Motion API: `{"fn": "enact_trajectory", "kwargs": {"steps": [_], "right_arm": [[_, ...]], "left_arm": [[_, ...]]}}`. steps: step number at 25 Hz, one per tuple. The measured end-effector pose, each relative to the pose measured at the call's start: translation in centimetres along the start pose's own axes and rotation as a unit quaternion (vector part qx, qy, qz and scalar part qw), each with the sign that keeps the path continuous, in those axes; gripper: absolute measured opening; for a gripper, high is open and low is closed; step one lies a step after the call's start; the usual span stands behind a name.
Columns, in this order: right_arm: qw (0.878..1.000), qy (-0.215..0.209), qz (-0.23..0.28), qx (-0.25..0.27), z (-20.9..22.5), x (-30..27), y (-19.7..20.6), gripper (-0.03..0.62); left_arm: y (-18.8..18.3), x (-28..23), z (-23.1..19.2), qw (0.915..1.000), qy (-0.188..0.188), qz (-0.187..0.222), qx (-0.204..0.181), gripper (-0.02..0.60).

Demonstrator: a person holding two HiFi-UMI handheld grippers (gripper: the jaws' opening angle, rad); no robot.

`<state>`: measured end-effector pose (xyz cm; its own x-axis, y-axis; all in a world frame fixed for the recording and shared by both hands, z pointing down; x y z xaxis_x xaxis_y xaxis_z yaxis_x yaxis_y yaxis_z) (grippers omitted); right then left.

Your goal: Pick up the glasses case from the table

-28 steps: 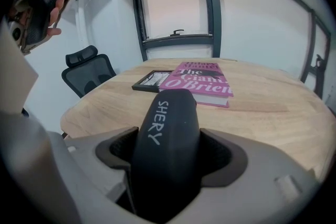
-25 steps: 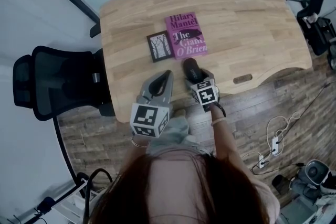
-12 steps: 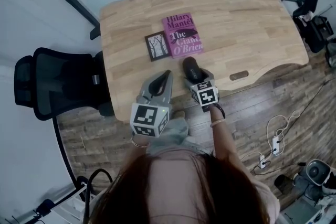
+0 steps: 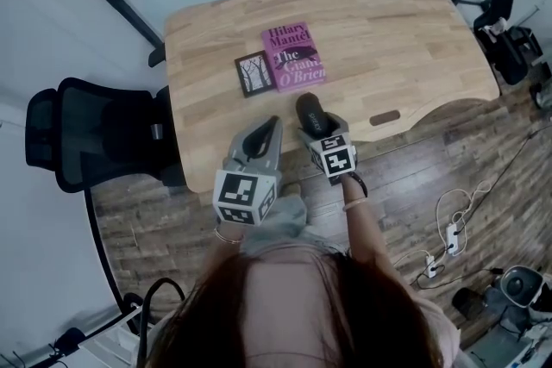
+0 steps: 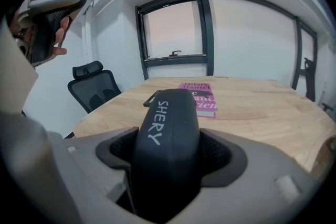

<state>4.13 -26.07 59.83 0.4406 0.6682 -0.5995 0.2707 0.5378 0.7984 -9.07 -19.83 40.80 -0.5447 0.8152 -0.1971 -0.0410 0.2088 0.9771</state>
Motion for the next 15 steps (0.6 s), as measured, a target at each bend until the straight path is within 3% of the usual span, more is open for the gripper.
{"fn": "enact_trajectory", "kwargs": {"steps": [15], "right_arm": [[0.998,0.009,0.067,-0.012,-2.2,6.7,-1.4,0.364]], "left_arm": [[-1.2,4.3,4.3,0.9996,-0.001,0.024,-0.013,0.006]]}}
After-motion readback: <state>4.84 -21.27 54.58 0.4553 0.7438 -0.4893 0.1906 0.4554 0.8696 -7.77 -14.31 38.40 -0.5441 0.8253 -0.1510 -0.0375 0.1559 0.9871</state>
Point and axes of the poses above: the fingertips, and each gripper's own axes: x backward along the fingers, z to its right, y out of its underside, the point moved 6 cm from there along x, backward along the fingers, and after that the axes turned 4 degrees about y, right-handed, at the moved point
